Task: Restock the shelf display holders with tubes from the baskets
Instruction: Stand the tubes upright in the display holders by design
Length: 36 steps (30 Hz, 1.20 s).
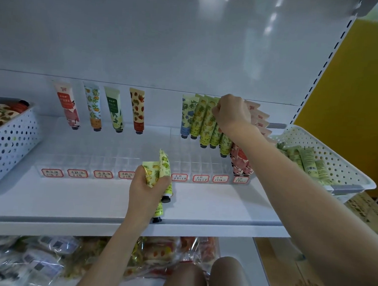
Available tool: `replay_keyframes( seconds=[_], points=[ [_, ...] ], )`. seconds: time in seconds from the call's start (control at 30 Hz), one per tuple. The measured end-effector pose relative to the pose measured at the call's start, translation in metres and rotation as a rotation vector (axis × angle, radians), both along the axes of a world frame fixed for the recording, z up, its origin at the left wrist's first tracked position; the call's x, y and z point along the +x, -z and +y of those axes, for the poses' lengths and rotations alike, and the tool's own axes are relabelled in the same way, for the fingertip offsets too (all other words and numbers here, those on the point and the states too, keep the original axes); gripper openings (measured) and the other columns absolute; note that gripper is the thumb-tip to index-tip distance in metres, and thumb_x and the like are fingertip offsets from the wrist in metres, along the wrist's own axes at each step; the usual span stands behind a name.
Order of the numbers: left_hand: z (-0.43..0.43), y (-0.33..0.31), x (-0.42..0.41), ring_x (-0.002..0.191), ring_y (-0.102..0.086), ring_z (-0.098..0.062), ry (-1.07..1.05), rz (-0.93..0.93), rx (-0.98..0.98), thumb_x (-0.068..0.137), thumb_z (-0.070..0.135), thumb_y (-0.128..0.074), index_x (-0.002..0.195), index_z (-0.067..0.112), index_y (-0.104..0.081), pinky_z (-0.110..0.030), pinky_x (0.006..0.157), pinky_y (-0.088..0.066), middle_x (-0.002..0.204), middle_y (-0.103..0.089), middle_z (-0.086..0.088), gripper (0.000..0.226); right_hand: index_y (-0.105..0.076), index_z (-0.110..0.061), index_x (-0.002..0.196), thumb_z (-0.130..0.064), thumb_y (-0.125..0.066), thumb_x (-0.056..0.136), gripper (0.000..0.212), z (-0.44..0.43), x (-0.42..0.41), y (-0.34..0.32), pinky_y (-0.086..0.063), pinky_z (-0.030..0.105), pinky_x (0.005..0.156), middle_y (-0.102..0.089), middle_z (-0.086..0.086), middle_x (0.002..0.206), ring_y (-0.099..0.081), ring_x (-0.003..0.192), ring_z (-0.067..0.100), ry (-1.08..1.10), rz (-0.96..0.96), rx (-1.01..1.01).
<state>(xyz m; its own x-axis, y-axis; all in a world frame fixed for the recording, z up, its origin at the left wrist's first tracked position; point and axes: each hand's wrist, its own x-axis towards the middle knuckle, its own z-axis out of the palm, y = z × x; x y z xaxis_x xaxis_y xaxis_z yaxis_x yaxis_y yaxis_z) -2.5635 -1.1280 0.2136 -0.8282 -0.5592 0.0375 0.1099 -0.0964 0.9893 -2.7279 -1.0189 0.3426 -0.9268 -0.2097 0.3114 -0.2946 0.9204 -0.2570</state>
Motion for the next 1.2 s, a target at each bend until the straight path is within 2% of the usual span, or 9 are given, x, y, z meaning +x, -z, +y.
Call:
replay_keyframes(
  seconds=[0.1,0.33,0.4,0.47,0.5,0.63,0.8,0.9,1.2],
  points=[
    [0.000,0.001,-0.001,0.071,-0.059,-0.021,0.008,0.006,-0.006,0.086,0.006,-0.061,0.087,0.022,-0.050,-0.018,0.046,-0.050,0.085,-0.058,-0.005,0.019,-0.046,-0.007,0.071,0.000,-0.045,0.093,0.023,-0.001,0.001,0.000,-0.036,0.026,0.050,-0.040,0.003,0.059,-0.051,0.068,0.026,-0.002,0.003,0.001],
    [-0.004,0.001,0.000,0.085,-0.065,-0.032,0.070,0.007,0.033,0.084,0.011,-0.064,0.097,0.018,-0.054,-0.030,0.058,-0.054,0.095,-0.064,-0.010,0.017,-0.039,-0.009,0.059,-0.010,-0.050,0.092,0.035,0.006,0.007,-0.005,-0.046,0.030,0.055,-0.051,0.009,0.065,-0.068,0.078,0.034,-0.080,-0.090,-0.185],
    [-0.005,-0.002,0.002,0.084,-0.067,-0.027,0.129,0.008,0.068,0.085,0.014,-0.064,0.102,0.015,-0.055,-0.031,0.060,-0.056,0.099,-0.066,-0.010,0.020,-0.053,-0.004,0.078,-0.016,-0.053,0.093,0.019,0.009,0.011,-0.006,-0.051,0.033,0.059,-0.058,0.016,0.077,-0.067,0.082,0.037,-0.116,-0.084,-0.259],
    [-0.004,-0.008,0.004,0.084,-0.068,-0.022,0.182,0.032,0.095,0.085,0.014,-0.061,0.103,0.015,-0.056,-0.030,0.063,-0.057,0.098,-0.068,-0.007,0.019,-0.056,0.002,0.109,-0.020,-0.053,0.094,0.027,0.015,0.017,-0.008,-0.056,0.042,0.067,-0.064,0.019,0.094,-0.066,0.081,0.036,-0.139,-0.025,-0.356],
    [-0.003,-0.012,0.005,0.084,-0.068,-0.021,0.202,0.052,0.108,0.085,0.014,-0.060,0.103,0.015,-0.057,-0.029,0.064,-0.057,0.096,-0.068,-0.005,0.018,-0.056,0.000,0.114,-0.022,-0.052,0.094,0.029,0.019,0.021,-0.010,-0.055,0.039,0.063,-0.065,0.017,0.092,-0.066,0.076,0.033,-0.170,-0.002,-0.425],
    [0.003,-0.036,0.009,0.079,-0.071,-0.021,0.333,0.147,0.192,0.085,0.013,-0.055,0.103,0.013,-0.057,-0.030,0.065,-0.058,0.087,-0.071,0.001,0.018,-0.062,-0.012,0.089,-0.024,-0.053,0.093,0.015,0.030,0.046,-0.017,-0.049,0.023,0.052,-0.068,0.012,0.081,-0.062,0.058,0.017,-0.349,-0.046,-0.580],
    [0.016,-0.058,0.014,0.084,-0.071,-0.026,0.449,0.218,0.205,0.077,0.020,-0.057,0.106,0.008,-0.055,-0.028,0.061,-0.055,0.090,-0.071,-0.004,0.032,-0.063,-0.026,0.082,-0.039,-0.055,0.091,0.017,0.041,0.075,-0.018,-0.053,0.019,0.062,-0.069,0.001,0.081,-0.064,0.068,0.006,-0.522,-0.334,-0.439],
    [0.021,-0.062,0.015,0.085,-0.070,-0.027,0.453,0.227,0.201,0.077,0.019,-0.056,0.107,0.008,-0.054,-0.028,0.059,-0.055,0.089,-0.071,-0.003,0.032,-0.066,-0.020,0.082,-0.036,-0.058,0.089,0.019,0.048,0.083,-0.018,-0.050,0.016,0.053,-0.063,-0.004,0.068,-0.058,0.053,-0.003,-0.547,-0.405,-0.502],
    [0.021,-0.053,0.012,0.082,-0.070,-0.019,0.340,0.149,0.104,0.088,0.014,-0.055,0.102,0.011,-0.055,-0.027,0.062,-0.056,0.090,-0.071,-0.004,0.014,-0.067,-0.008,0.077,-0.022,-0.066,0.084,0.015,0.057,0.081,-0.019,-0.049,0.015,0.051,-0.063,0.005,0.063,-0.057,0.052,0.008,-0.479,-0.440,-0.607]
  ],
)
